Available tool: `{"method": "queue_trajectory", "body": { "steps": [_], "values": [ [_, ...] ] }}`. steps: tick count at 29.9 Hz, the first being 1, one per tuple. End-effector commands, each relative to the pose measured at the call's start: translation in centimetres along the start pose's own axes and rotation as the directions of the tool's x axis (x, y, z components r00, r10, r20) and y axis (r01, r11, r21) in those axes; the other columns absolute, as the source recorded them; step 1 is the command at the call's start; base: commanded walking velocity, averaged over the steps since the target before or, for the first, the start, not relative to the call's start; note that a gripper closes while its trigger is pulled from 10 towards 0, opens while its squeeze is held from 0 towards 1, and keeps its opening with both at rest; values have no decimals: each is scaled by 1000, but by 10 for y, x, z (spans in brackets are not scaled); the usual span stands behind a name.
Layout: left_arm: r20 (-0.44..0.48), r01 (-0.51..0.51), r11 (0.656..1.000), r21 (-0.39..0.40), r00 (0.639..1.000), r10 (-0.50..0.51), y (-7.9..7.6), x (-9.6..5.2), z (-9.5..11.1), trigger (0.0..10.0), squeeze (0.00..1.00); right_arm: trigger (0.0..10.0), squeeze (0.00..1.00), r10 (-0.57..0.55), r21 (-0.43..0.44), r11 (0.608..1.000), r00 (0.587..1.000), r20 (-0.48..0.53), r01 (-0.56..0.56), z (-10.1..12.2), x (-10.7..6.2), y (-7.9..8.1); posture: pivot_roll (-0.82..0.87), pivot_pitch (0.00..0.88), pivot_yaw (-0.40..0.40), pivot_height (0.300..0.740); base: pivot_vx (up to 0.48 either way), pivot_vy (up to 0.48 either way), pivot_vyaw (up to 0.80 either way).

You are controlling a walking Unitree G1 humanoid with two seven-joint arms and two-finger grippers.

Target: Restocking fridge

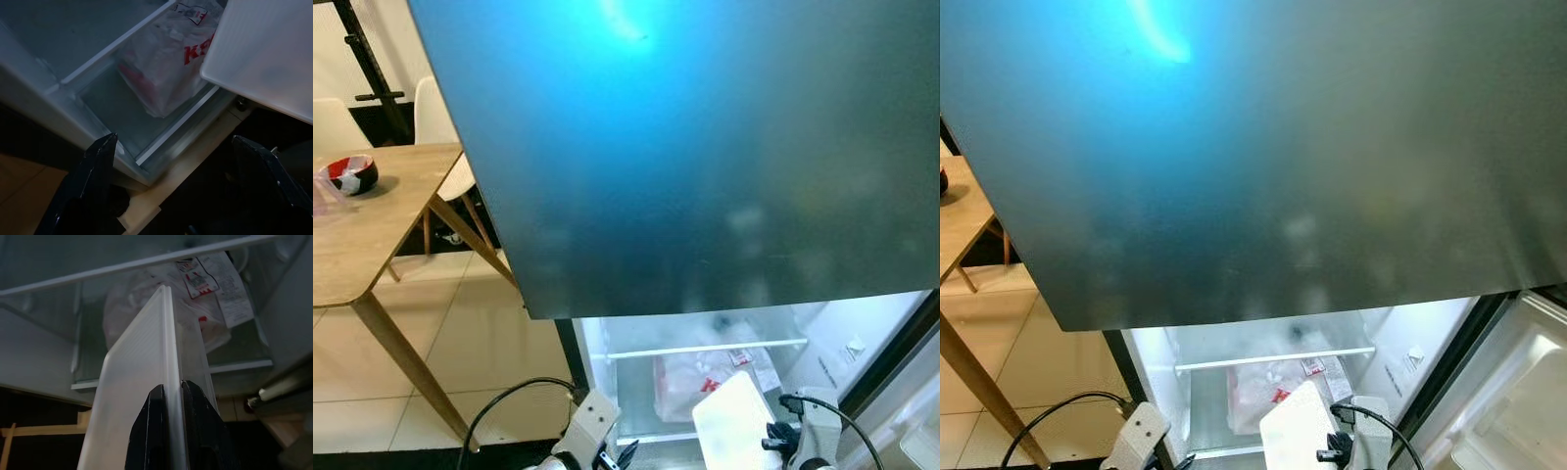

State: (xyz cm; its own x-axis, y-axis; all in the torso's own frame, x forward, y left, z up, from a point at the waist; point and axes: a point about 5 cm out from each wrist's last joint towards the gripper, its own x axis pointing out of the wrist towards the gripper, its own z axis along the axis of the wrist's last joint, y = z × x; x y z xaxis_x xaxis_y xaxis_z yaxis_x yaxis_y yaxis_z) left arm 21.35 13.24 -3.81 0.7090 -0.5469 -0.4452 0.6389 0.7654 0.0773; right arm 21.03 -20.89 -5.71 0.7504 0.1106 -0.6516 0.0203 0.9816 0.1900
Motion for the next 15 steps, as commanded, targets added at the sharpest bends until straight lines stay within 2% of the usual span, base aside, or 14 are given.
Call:
{"method": "queue_trajectory", "body": {
  "steps": [1,6,9,13,15],
  "values": [
    [-11,-14,1000,19,1000,15,5,-7,-5,10000,0,10000,0,25,24,999,999,44,-26,7,0,2,-61,67,35,705,0,0,0],
    [36,-33,999,21,999,33,11,-11,-1,10000,0,10000,0,87,123,987,990,112,-101,15,-3,-1,-58,74,41,695,0,0,0],
    [64,-46,999,27,997,44,16,-14,3,10000,0,10000,0,105,134,983,984,141,-124,18,-6,-3,-54,85,47,695,0,0,0],
    [98,-87,996,30,992,84,23,-17,7,10000,0,10000,0,88,146,983,982,167,-113,22,-8,-8,-52,86,48,695,0,0,0],
    [135,-131,991,1,982,130,29,-20,11,10000,0,10000,0,65,198,974,976,209,-107,27,-10,-13,-50,87,49,685,0,0,0]
  ]
}}
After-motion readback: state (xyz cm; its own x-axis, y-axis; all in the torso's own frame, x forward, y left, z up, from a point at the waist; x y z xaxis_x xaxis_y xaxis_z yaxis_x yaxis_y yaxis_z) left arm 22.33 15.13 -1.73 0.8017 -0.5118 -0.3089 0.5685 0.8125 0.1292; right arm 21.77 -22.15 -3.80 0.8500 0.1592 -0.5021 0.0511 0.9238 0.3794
